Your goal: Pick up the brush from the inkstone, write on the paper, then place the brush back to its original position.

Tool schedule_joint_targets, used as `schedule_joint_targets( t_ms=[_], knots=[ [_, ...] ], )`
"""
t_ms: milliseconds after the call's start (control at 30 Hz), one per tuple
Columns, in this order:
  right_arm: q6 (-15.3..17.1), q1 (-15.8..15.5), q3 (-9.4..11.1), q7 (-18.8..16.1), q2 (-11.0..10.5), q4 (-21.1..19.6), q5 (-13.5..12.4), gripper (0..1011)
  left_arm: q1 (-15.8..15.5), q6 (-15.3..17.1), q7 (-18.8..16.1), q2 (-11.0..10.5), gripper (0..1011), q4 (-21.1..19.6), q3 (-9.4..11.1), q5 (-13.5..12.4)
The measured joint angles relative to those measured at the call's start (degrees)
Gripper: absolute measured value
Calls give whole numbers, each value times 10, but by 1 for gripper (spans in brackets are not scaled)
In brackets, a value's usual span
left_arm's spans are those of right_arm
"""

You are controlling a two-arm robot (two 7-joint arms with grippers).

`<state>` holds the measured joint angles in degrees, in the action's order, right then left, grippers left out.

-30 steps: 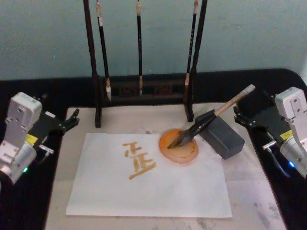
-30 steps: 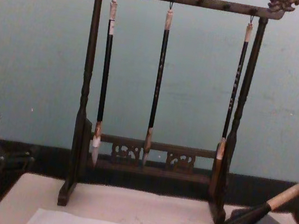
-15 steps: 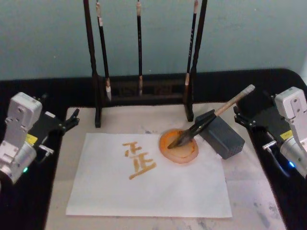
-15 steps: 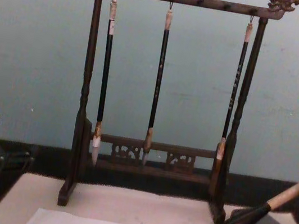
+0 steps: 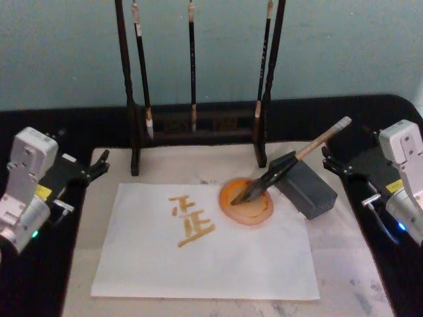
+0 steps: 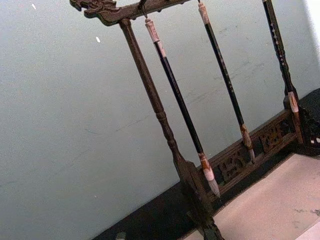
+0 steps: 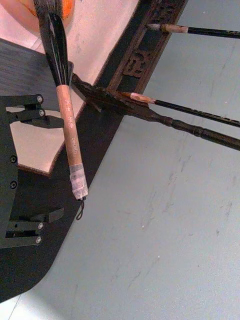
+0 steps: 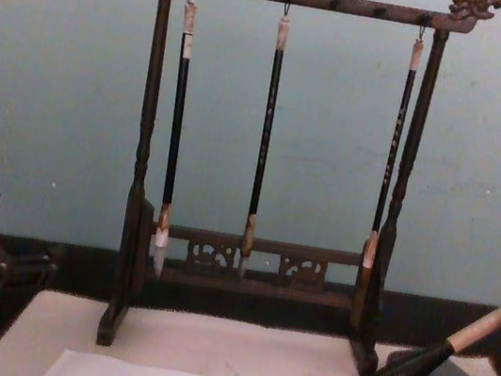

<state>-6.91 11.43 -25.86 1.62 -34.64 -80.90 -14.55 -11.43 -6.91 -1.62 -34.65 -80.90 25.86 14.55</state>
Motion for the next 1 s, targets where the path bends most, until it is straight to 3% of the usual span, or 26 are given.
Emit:
schedule_joint_targets(
  t_ms=[1000],
  knots=[
    [0,-1,3,-3,2,0,0,1000,0,0,0,0,1010,0,0,0]
  ],
)
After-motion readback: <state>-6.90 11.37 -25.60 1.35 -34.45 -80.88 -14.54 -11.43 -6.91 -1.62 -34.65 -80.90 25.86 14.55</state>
